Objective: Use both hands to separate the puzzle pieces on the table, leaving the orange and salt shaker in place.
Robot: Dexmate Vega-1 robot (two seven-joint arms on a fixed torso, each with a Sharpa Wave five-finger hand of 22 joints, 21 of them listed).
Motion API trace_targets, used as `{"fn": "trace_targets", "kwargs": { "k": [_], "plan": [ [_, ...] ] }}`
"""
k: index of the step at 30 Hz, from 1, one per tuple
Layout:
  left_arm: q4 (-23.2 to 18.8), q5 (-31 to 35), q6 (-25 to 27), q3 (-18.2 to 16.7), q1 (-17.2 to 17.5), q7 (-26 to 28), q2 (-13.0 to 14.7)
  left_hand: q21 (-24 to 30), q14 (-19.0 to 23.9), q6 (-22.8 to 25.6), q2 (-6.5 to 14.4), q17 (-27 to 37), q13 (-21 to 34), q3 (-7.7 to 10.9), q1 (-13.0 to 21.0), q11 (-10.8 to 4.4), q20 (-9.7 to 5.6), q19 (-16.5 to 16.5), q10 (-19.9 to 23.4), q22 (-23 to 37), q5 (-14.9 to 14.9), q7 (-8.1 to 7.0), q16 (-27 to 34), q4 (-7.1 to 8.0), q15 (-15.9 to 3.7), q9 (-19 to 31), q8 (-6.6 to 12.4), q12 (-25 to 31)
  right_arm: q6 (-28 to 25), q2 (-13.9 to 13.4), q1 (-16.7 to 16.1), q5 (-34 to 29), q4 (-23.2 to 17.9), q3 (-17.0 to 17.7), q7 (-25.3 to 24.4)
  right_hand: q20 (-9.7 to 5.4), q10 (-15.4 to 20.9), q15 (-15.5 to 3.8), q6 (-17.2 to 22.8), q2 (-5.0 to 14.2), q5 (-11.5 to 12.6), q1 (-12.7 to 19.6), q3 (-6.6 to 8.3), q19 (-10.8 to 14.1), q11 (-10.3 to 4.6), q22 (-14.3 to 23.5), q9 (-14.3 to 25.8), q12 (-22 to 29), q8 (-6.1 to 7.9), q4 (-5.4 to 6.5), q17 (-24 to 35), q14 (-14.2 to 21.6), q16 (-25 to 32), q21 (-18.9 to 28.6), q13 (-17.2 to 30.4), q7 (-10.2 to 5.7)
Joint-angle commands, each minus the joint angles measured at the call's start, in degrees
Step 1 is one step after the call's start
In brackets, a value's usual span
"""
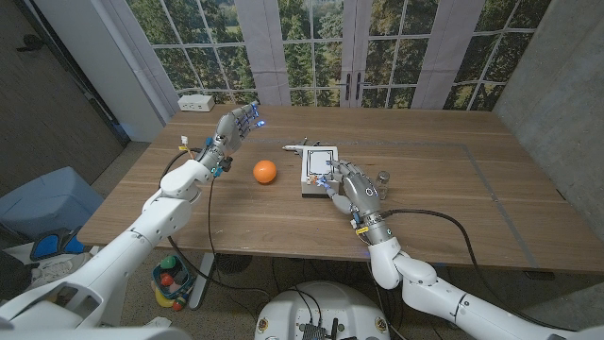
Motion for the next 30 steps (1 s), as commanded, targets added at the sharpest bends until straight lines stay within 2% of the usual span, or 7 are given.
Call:
{"fn": "trace_targets", "kwargs": {
  "k": [1,9,19,23,26,28,30],
  "plan": [
    [0.5,-0.2,0.5,0.1,-0.4,-0.3,-0.1,-0.2,0.4,-0.3,0.6,0.2,0.2,-0.14,-0.5,-0.08,-0.36,0.5,-0.1,0.1,0.1,-0.07,0.0,-0.36,-1.80,0.3,-0.11,0.1,2.7,0.5,0.8,1.6,1.2,-0.3,1.1,-1.66,1.4,-10.14,2.7,1.07,0.1,-0.4,-0.33,0.0,-0.42,0.1,0.2,0.6,1.05,0.00,0.1,1.1,0.4,0.6,-0.1,0.37],
    [0.9,0.0,-0.2,0.2,-0.5,-0.3,-0.4,-0.4,0.5,-0.3,0.6,0.1,0.2,-0.11,-0.4,-0.20,-0.34,0.6,-0.1,0.1,0.1,-0.05,0.0,-0.61,-1.80,0.3,-0.07,0.1,3.8,1.0,0.8,1.7,0.8,1.1,-2.0,-1.96,1.6,-10.13,2.3,1.76,0.1,-0.4,-0.26,-0.1,-0.50,0.1,0.3,0.7,0.87,0.14,0.0,1.4,0.4,0.8,-0.1,0.56],
    [1.1,1.2,-1.2,0.5,-1.0,-0.3,-0.6,-0.9,0.8,0.4,0.2,-0.2,0.2,-0.05,0.3,-0.34,-0.09,1.0,0.1,0.1,0.0,-0.68,-0.1,-1.88,-1.88,0.3,0.20,0.2,5.4,1.4,0.8,1.8,0.6,2.5,-5.4,-2.43,1.7,-10.07,1.8,2.65,0.0,-0.8,-0.46,-0.7,-1.02,0.2,0.8,0.7,0.95,0.52,0.1,1.2,0.3,0.9,0.0,1.12],
    [0.9,3.0,-2.6,0.8,-1.2,0.4,-0.5,-1.7,1.3,1.9,-0.5,-0.3,0.2,0.05,1.9,-0.30,0.06,1.9,0.5,0.0,-0.4,-2.07,-0.1,-4.55,-1.87,0.3,0.57,0.3,5.5,1.5,0.7,1.9,0.6,2.9,-5.8,-2.69,1.8,-10.20,1.5,3.10,-0.2,-0.9,-0.50,-0.9,-1.37,0.2,1.4,0.7,1.17,0.56,0.1,1.1,0.1,1.0,0.0,2.05],
    [0.4,4.0,-3.2,0.9,-1.1,0.9,-0.3,-2.2,1.9,2.5,-0.5,-0.3,0.2,0.39,3.2,-0.33,0.16,2.5,1.0,0.0,-0.7,-2.26,0.0,-6.27,-1.68,0.3,0.65,0.5,7.1,1.3,0.7,2.8,0.6,3.0,-5.8,-2.85,2.1,-10.27,0.8,3.48,-0.3,-0.9,-0.55,-1.1,-1.82,0.2,1.9,0.8,1.28,0.55,0.1,1.0,0.0,1.1,0.1,3.19],
    [0.0,4.6,-3.5,1.0,-1.0,1.2,-0.1,-2.3,2.0,2.7,-0.4,-0.3,0.2,0.47,3.5,-0.45,0.18,2.7,1.1,0.0,-0.8,-2.18,0.0,-6.76,-1.74,0.3,0.67,0.5,7.3,1.4,0.6,2.7,0.6,3.2,-6.2,-3.06,2.2,-10.42,0.3,3.97,-0.3,-0.7,-0.42,-1.2,-2.38,0.2,2.5,0.8,1.49,0.46,0.0,0.9,-0.2,1.3,0.2,3.96],
    [-0.5,5.1,-3.8,1.1,-0.9,1.5,0.0,-2.4,2.1,2.8,-0.5,-0.3,0.2,0.54,3.9,-0.27,0.27,2.9,1.3,0.1,-0.9,-2.18,0.0,-7.24,-1.74,0.3,0.67,0.6,7.4,1.5,0.6,2.6,0.6,3.4,-6.6,-3.26,2.3,-10.43,-0.1,4.25,-0.2,-0.7,-0.34,-1.3,-2.59,0.2,2.9,0.8,1.54,0.47,-0.1,0.9,-0.3,1.3,0.2,3.96]
  ]
}}
